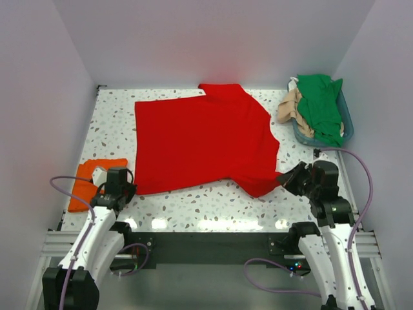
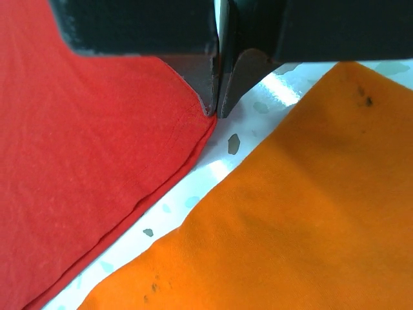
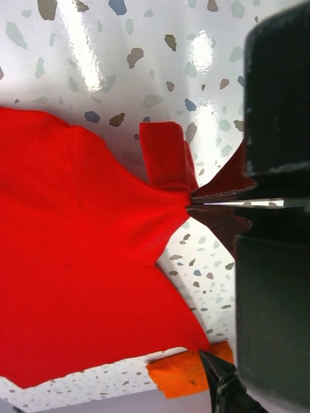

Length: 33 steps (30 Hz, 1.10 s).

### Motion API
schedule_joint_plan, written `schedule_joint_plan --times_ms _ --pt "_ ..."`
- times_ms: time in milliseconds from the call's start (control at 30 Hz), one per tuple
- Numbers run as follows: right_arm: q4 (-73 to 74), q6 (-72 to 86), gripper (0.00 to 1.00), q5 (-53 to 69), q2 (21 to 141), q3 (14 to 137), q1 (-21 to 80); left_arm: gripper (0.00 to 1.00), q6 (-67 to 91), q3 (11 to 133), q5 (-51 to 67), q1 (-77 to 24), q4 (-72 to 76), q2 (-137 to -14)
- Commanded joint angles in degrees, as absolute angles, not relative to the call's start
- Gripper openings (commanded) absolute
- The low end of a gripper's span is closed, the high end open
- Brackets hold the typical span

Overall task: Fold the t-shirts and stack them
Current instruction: Fold the tshirt

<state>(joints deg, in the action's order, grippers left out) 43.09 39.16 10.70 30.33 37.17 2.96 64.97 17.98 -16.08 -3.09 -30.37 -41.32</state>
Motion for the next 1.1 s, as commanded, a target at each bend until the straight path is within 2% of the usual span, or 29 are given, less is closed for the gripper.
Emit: schedule_joint_plan --times_ms 0,200,433,667,1067 --pt "45.4 38.1 0.00 12.7 29.1 37.6 3.0 0.00 66.4 20.5 -19.1 -3.3 -32.7 -40.2" --pt "36.9 37.8 0.00 13.4 37.4 39.1 3.0 0.00 59.5 23.5 -16.5 -3.3 -23.2 -45.0" --pt "24.5 37.4 0.00 13.4 60.0 47.4 3.0 0.00 57.4 31.2 -14.2 -3.3 -15.6 -61.6" --pt "21.7 37.7 0.00 12.7 76.6 59.8 3.0 0.00 57.0 38.6 -13.4 -3.3 -12.8 -72.1" --pt "22.0 38.5 0.00 12.5 91.6 73.9 3.0 0.00 54.9 47.8 -11.1 0.0 -13.4 -83.3"
